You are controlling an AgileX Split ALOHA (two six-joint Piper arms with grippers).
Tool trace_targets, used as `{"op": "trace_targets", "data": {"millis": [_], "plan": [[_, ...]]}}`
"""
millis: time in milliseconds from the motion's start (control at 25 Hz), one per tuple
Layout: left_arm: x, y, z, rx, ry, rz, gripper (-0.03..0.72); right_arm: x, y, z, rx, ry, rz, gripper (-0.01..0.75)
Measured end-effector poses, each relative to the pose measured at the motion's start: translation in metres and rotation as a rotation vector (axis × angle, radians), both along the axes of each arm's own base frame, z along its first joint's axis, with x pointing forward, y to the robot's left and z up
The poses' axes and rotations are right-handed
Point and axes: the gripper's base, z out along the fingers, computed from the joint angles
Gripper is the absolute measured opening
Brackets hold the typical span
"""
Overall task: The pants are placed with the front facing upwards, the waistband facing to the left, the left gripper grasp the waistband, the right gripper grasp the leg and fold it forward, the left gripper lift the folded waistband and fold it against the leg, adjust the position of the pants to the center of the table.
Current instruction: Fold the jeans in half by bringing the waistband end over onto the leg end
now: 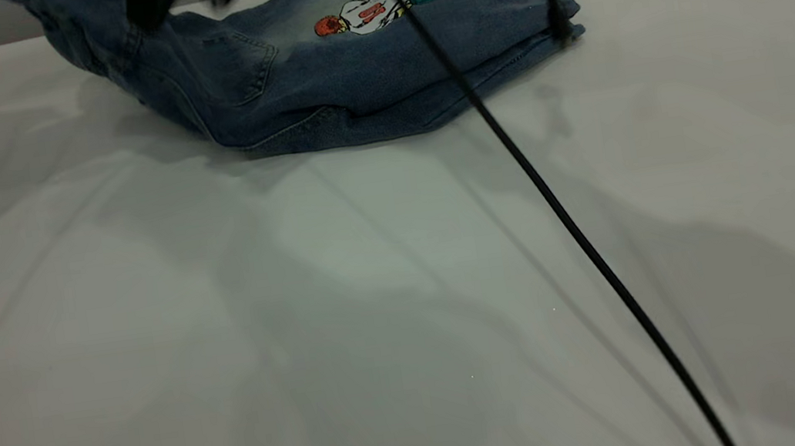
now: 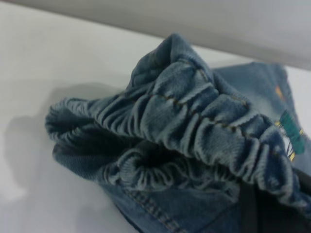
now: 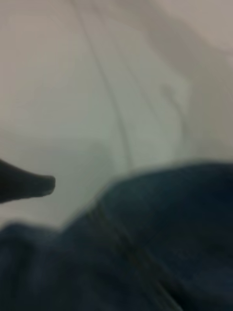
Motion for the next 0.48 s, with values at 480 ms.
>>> {"op": "trace_targets", "data": {"millis": [480], "plan": [[-0.005, -0.008, 0.008, -0.051, 0.038, -0.129, 0.076, 0.072, -0.113, -0.026, -0.22, -0.108, -0.308, 0.526]]}}
